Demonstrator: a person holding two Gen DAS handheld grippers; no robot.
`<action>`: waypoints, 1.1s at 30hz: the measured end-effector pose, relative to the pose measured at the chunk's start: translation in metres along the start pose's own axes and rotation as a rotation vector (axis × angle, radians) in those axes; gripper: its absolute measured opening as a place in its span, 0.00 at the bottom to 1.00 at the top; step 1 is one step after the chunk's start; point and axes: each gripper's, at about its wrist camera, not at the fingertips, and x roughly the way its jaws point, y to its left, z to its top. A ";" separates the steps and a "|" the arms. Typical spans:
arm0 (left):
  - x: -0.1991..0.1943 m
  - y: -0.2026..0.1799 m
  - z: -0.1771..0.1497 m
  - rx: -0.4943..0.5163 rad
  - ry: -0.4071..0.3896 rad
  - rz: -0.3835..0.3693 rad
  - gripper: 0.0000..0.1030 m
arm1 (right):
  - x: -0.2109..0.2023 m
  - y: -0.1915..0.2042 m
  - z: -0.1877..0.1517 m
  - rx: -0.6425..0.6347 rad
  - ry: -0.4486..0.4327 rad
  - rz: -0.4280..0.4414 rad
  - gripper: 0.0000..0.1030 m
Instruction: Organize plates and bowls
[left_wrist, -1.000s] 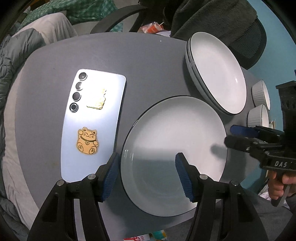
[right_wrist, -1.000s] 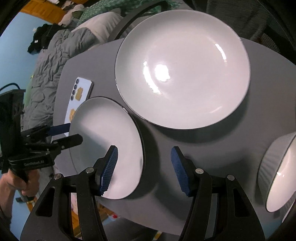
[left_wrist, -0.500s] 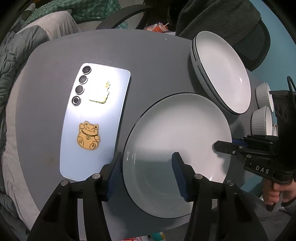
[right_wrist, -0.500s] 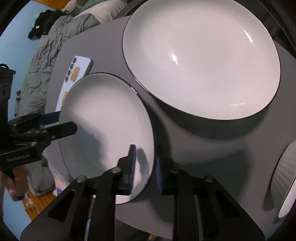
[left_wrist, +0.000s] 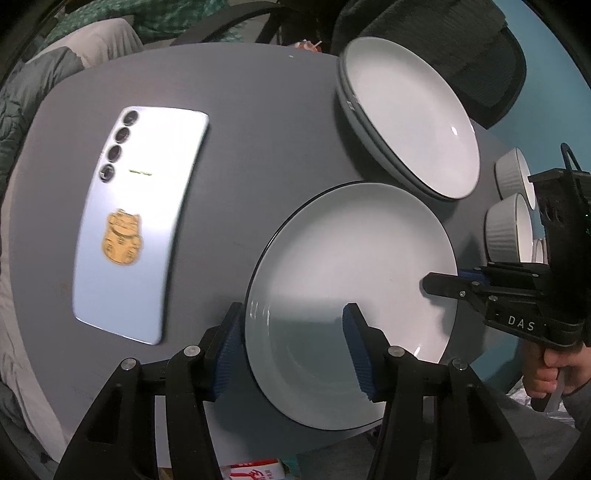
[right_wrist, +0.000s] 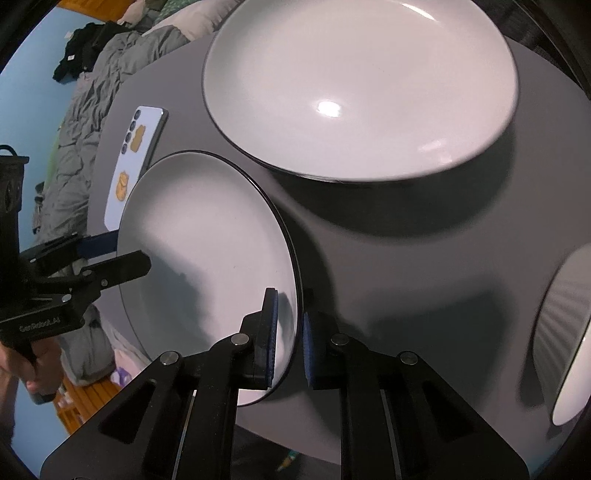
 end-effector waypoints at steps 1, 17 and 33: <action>0.002 -0.003 -0.002 -0.001 0.001 -0.007 0.52 | 0.000 -0.001 -0.001 0.002 0.001 0.001 0.12; 0.012 -0.061 0.006 0.090 0.041 -0.050 0.52 | -0.024 -0.060 -0.038 0.098 -0.029 0.015 0.12; 0.027 -0.052 0.010 0.096 0.108 -0.033 0.24 | -0.027 -0.074 -0.057 0.219 -0.129 0.029 0.16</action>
